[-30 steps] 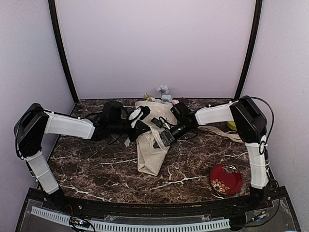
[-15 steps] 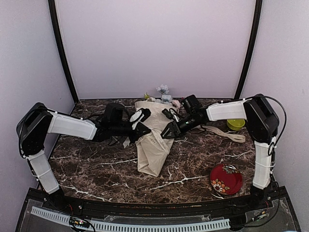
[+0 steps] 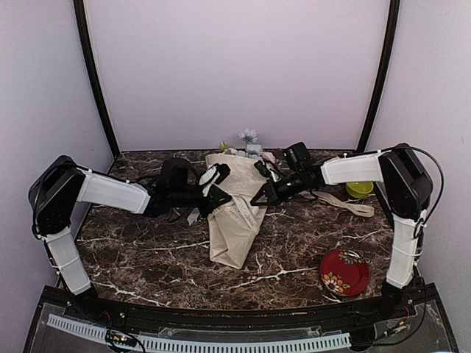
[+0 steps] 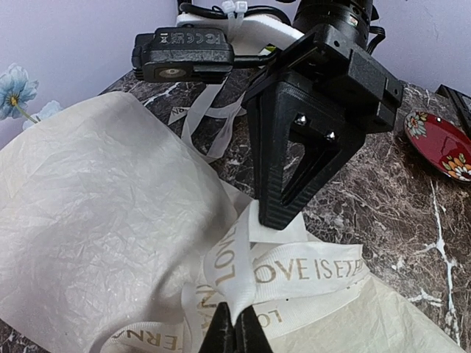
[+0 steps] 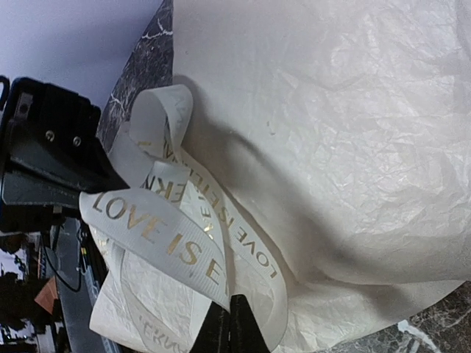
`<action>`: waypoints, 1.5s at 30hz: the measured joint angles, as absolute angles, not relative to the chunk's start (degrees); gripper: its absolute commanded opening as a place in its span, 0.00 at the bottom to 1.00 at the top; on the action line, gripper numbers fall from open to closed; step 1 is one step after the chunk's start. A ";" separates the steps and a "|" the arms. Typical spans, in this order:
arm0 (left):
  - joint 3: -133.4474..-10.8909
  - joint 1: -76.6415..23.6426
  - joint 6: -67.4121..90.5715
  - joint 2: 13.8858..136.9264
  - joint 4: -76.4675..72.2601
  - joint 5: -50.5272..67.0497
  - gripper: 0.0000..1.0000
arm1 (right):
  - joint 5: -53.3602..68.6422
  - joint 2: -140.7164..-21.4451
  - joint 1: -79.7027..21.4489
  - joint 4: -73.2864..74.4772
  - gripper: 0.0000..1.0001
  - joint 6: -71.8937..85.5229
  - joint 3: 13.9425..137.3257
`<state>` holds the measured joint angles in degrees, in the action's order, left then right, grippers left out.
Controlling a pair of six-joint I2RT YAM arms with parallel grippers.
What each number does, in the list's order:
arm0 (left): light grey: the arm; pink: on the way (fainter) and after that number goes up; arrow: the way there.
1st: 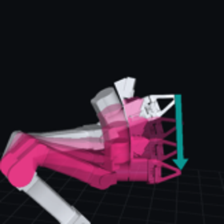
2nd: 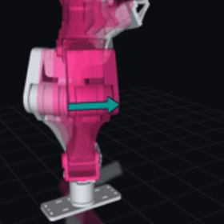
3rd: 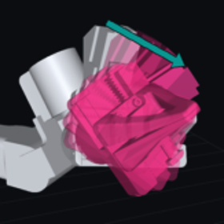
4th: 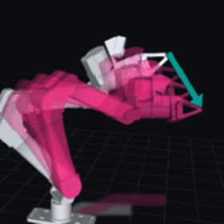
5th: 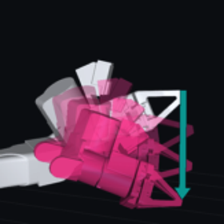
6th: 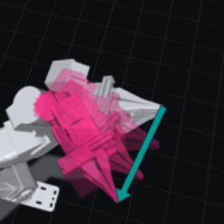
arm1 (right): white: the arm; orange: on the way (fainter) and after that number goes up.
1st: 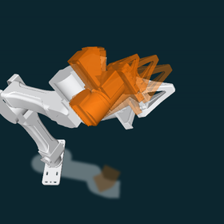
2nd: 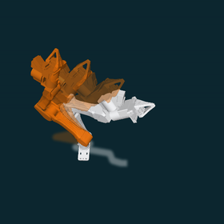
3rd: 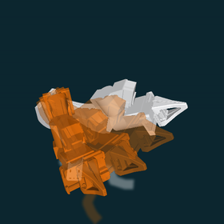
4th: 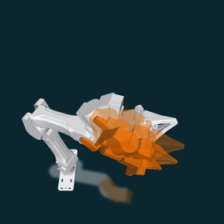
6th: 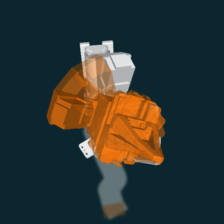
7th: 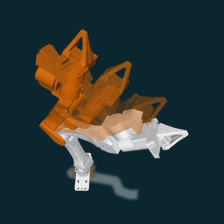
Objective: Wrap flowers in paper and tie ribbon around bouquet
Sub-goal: Cross the ribbon over the folded bouquet.
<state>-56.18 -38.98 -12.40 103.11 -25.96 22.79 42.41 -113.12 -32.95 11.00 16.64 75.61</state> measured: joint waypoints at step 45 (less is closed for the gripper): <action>-52.90 -38.89 -13.32 102.00 -29.95 25.15 0.00 | 61.47 -121.73 -36.97 -22.74 0.00 46.98 70.61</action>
